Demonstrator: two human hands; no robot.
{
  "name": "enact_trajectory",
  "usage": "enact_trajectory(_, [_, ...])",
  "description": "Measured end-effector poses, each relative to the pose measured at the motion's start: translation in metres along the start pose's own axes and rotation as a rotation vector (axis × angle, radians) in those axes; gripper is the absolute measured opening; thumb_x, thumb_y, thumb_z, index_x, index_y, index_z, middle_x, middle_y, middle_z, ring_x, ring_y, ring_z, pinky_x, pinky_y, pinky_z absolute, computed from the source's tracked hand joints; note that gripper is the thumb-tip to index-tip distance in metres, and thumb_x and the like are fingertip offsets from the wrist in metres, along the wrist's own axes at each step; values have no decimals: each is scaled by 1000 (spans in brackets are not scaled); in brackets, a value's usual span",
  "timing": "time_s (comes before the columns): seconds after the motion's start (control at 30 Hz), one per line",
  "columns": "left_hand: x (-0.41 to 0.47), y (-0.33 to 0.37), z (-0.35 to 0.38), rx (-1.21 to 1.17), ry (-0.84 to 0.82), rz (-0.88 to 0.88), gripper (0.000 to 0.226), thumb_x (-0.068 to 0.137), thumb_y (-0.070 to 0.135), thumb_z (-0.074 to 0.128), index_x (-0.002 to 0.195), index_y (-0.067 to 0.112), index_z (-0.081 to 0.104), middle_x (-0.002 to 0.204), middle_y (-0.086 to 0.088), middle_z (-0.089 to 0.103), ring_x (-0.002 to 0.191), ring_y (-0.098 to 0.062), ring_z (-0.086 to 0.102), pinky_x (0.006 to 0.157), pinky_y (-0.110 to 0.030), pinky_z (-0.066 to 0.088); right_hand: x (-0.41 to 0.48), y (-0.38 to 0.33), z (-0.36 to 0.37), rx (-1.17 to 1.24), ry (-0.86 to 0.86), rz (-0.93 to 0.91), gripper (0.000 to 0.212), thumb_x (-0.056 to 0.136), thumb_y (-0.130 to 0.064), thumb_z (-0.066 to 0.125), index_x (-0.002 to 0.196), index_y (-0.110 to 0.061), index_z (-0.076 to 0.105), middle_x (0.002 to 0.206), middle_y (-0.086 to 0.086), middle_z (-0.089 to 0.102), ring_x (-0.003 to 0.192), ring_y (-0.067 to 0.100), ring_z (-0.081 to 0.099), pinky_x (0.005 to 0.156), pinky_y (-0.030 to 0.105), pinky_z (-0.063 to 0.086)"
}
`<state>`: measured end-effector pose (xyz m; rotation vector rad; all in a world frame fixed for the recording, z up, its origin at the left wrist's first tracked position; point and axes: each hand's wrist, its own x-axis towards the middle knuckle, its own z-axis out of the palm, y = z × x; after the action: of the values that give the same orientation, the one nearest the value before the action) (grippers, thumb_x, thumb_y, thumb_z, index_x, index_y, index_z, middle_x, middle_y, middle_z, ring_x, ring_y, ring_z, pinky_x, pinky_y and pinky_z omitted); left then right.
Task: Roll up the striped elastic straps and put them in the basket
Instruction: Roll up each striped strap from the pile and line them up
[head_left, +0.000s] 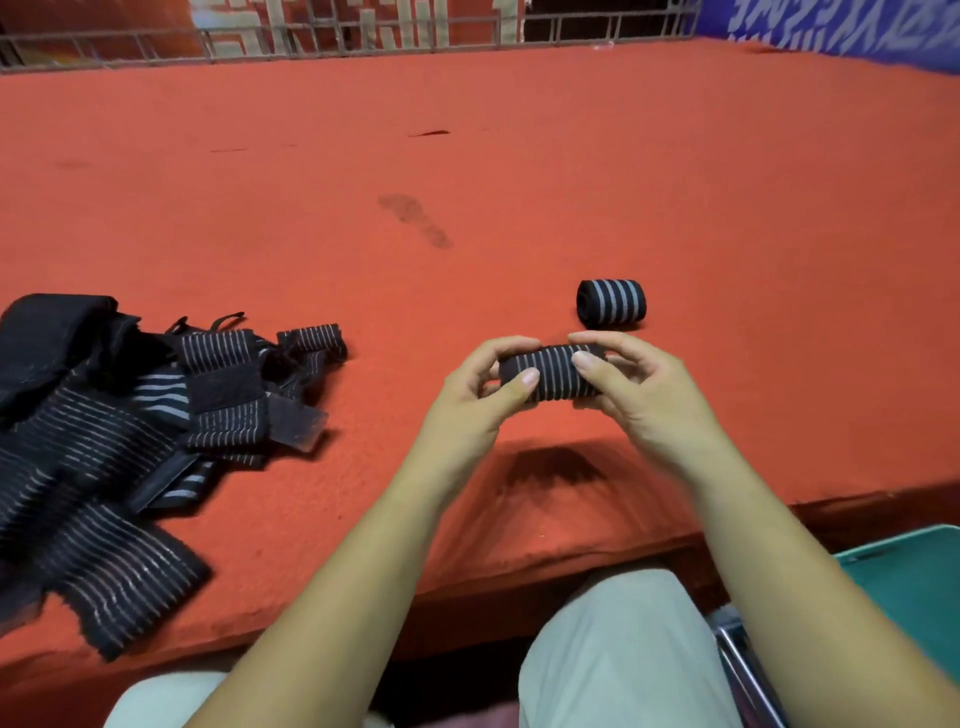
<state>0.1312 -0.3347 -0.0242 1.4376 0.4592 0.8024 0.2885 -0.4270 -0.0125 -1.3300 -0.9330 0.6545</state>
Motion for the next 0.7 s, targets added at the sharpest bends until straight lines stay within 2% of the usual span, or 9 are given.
enact_trajectory(0.07, [22, -6, 8, 55, -17, 13, 25, 88, 16, 69, 113, 21, 68, 103, -7, 65, 90, -15, 63, 87, -31, 57, 16, 6, -18, -5, 0, 10, 16, 86, -17, 76, 99, -25, 76, 86, 6, 72, 82, 20, 67, 83, 48, 57])
enact_trajectory(0.17, [56, -17, 19, 154, -39, -2, 26, 91, 6, 69, 110, 23, 67, 98, -4, 65, 88, -16, 63, 83, -28, 57, 40, 17, -44, -47, 22, 33, 28, 76, -31, 85, 102, -27, 76, 94, 14, 72, 88, 23, 68, 87, 47, 56])
enact_trajectory(0.23, [79, -30, 28, 231, -45, -18, 29, 90, 6, 70, 108, 27, 66, 96, 2, 66, 91, -17, 63, 88, -32, 54, 57, 28, -62, -106, 21, 59, 25, 80, -27, 81, 105, -26, 75, 95, 13, 73, 84, 17, 68, 79, 33, 58])
enact_trajectory(0.3, [101, -46, 37, 268, -45, -31, 31, 88, 4, 71, 106, 28, 64, 95, 9, 66, 93, -16, 61, 93, -37, 51, 74, 40, -78, -177, 26, 82, 23, 88, -13, 74, 109, -19, 71, 87, 4, 70, 70, 2, 63, 66, 16, 49])
enact_trajectory(0.37, [122, -63, 48, 284, -34, -36, 32, 87, 2, 71, 107, 25, 64, 93, 11, 65, 91, -16, 60, 92, -38, 51, 92, 53, -90, -225, 50, 105, 25, 89, -7, 71, 112, -15, 69, 89, 3, 67, 65, -1, 60, 63, 14, 46])
enact_trajectory(0.43, [141, -79, 59, 320, -21, -35, 32, 86, 0, 70, 109, 22, 63, 93, 11, 64, 90, -17, 60, 89, -36, 51, 109, 66, -103, -279, 63, 97, 26, 88, -7, 72, 110, -20, 67, 98, 8, 67, 77, 8, 63, 71, 22, 51])
enact_trajectory(0.53, [165, -104, 73, 400, 0, -24, 33, 85, 1, 70, 113, 18, 65, 99, 6, 65, 90, -20, 62, 91, -42, 52, 128, 84, -119, -390, 92, 92, 27, 87, -6, 72, 106, -24, 65, 105, 9, 67, 92, 18, 63, 86, 32, 53])
enact_trajectory(0.63, [177, -123, 81, 539, 36, -28, 33, 84, 8, 72, 114, 20, 67, 108, 3, 69, 100, -20, 63, 96, -37, 49, 136, 100, -125, -468, 109, 121, 26, 90, -4, 69, 114, -12, 63, 106, 8, 65, 94, 16, 60, 81, 17, 48])
enact_trajectory(0.7, [180, -127, 84, 602, 43, -25, 33, 85, 15, 72, 116, 24, 67, 112, 1, 70, 103, -21, 62, 97, -35, 47, 138, 106, -125, -542, 107, 125, 27, 93, -9, 66, 119, -10, 63, 109, 6, 65, 97, 13, 60, 80, 13, 45])
